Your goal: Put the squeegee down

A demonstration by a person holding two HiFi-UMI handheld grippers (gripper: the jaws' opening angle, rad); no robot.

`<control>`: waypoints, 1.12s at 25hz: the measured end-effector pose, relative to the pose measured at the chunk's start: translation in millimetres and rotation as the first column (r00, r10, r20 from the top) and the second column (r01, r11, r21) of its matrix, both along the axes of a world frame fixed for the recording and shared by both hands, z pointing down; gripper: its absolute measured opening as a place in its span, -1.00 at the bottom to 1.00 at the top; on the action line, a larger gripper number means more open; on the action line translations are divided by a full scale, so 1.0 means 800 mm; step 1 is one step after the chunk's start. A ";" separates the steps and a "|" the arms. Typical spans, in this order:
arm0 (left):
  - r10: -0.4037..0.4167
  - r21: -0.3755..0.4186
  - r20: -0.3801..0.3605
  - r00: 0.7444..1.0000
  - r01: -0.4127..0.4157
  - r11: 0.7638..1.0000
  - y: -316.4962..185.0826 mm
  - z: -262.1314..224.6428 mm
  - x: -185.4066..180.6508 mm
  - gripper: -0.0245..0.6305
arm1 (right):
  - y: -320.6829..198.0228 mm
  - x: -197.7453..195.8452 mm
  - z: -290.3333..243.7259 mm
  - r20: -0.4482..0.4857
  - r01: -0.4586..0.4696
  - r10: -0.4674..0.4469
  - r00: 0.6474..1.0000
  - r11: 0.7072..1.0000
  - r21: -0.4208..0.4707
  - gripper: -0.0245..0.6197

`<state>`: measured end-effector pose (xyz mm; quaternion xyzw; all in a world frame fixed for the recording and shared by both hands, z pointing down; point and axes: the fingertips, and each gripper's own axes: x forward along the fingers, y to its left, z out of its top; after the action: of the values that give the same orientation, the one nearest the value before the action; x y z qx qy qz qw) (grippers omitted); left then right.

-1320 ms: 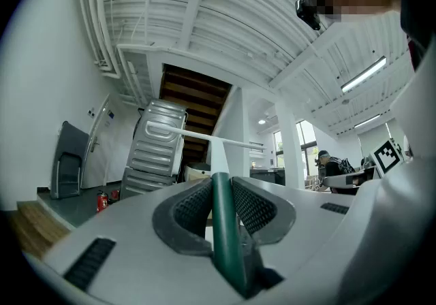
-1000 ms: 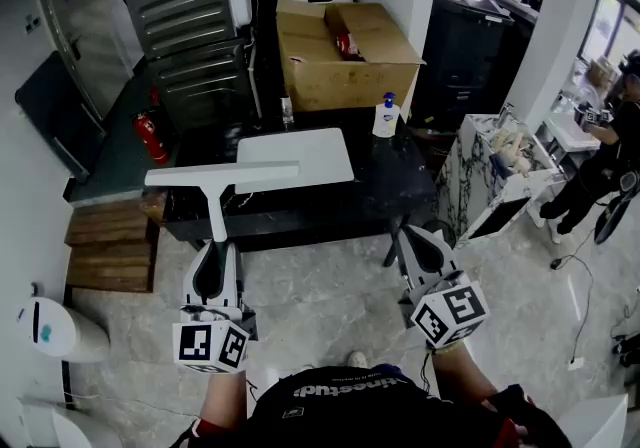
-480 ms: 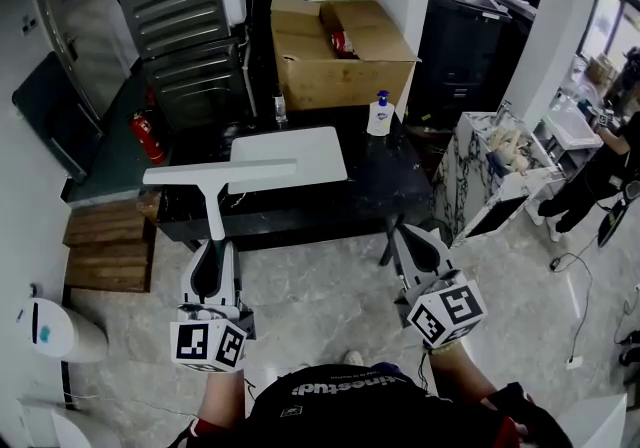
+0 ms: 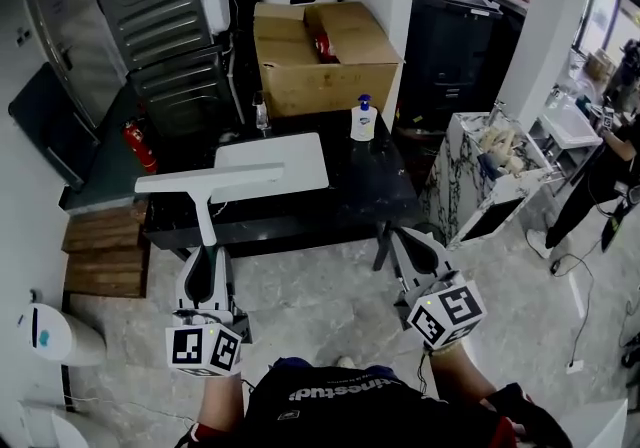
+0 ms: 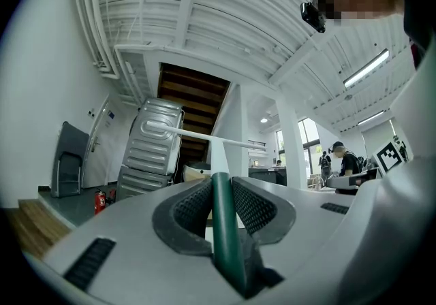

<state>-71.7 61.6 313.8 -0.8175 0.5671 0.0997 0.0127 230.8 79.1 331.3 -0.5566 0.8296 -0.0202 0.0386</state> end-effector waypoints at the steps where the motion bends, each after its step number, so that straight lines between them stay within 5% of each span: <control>1: -0.002 -0.003 0.004 1.000 0.003 1.000 -0.001 0.002 0.004 -0.61 | -0.003 0.007 0.003 0.005 -0.002 0.002 1.000 1.000 -0.003 -0.80; 9: -0.044 -0.044 0.019 0.999 0.045 0.998 -0.049 0.024 -0.011 -0.61 | -0.067 -0.017 0.029 0.014 0.053 -0.052 0.999 0.998 -0.038 -0.80; 16: -0.031 -0.052 0.018 0.999 0.032 0.998 -0.151 0.046 -0.043 -0.61 | -0.170 -0.051 0.027 -0.021 0.037 -0.038 0.999 0.999 -0.028 -0.80; 28: 0.025 -0.099 -0.019 1.000 -0.027 0.995 -0.363 0.060 -0.170 -0.61 | -0.380 -0.179 -0.020 -0.014 0.008 -0.007 1.000 0.999 0.032 -0.80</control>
<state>-208.0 -229.0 362.2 -0.8234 0.5609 0.0789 -0.0342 87.3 -225.2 315.6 -0.5529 0.8322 -0.0034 0.0417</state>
